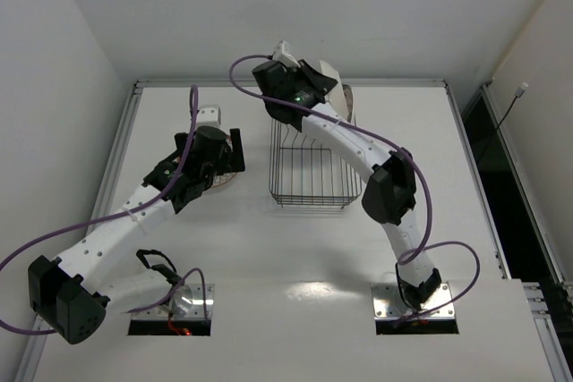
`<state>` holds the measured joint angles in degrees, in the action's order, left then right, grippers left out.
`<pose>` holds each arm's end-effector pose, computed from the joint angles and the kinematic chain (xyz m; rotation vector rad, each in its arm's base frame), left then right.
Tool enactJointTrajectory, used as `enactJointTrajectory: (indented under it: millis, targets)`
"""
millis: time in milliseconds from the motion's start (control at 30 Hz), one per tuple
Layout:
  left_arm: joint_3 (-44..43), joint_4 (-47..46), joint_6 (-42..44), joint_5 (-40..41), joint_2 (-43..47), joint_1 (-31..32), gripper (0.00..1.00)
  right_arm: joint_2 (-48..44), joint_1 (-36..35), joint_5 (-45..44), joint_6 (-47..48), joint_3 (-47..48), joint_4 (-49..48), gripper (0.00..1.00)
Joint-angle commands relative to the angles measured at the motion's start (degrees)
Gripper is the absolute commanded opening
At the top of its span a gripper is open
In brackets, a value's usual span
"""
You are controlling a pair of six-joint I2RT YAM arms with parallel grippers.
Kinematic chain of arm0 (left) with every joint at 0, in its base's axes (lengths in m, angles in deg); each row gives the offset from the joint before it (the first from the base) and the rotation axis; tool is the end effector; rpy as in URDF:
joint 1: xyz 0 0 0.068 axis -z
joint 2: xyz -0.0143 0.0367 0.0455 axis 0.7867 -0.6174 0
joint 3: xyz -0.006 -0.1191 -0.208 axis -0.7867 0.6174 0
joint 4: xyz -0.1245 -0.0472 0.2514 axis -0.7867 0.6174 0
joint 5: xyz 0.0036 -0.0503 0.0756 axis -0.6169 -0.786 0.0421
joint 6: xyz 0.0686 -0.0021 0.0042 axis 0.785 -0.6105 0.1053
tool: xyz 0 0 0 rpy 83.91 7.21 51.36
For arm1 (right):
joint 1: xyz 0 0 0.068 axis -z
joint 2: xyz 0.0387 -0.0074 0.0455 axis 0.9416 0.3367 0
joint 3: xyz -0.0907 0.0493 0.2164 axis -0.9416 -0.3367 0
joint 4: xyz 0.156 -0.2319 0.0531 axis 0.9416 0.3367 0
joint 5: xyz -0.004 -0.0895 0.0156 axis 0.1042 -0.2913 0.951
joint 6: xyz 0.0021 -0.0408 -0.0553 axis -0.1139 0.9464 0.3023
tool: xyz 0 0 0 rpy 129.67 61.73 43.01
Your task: Load the plates into the dish rack
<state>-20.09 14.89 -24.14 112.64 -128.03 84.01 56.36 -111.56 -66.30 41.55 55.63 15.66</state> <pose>0.2604 -0.1320 0.2786 -0.2183 2.0915 -0.0897 0.4113 0.2882 0.2990 -0.1549 1.8145 -1.1322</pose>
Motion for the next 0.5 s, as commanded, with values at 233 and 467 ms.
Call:
enactJointTrajectory:
  millis: [233, 467]
  targets:
    - [-0.99, -0.67, -0.12, -0.03, 2.12, -0.15, 1.0, 0.04, -2.79, -14.14, 5.08, -4.71, -10.61, 0.0]
    - [-0.99, -0.67, -0.12, -0.03, 2.12, -0.15, 1.0, 0.75, -2.8, -15.19, 5.08, -4.71, -11.22, 0.0]
